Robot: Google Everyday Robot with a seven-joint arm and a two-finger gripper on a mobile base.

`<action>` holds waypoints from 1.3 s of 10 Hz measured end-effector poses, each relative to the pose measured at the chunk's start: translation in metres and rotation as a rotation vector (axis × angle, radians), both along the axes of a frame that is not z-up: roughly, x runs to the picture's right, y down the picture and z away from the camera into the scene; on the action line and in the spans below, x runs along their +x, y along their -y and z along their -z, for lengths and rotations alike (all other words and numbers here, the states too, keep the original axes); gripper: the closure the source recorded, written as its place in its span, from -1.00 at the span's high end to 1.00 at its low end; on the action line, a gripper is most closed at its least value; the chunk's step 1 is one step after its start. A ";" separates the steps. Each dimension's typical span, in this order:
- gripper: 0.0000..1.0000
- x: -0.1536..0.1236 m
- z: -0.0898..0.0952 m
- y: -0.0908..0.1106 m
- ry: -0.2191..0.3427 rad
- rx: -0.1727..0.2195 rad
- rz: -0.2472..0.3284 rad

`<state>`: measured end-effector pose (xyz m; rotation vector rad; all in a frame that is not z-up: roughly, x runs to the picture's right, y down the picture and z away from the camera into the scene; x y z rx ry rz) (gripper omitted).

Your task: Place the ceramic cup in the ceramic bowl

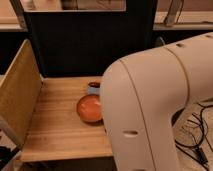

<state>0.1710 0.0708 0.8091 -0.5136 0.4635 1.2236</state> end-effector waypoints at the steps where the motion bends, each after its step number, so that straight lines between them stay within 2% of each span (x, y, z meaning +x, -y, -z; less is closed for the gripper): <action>1: 0.23 -0.001 -0.005 -0.004 0.001 -0.013 -0.003; 3: 0.18 0.001 -0.017 -0.013 -0.004 -0.049 -0.022; 5: -0.22 0.005 -0.027 -0.019 -0.012 -0.076 -0.050; 8: -0.83 0.008 -0.034 -0.019 -0.011 -0.089 -0.062; 9: -0.95 0.009 -0.035 -0.017 -0.011 -0.088 -0.068; 11: -1.00 0.016 -0.033 -0.010 -0.024 -0.075 -0.081; 13: -1.00 0.026 -0.024 0.011 -0.042 -0.026 -0.086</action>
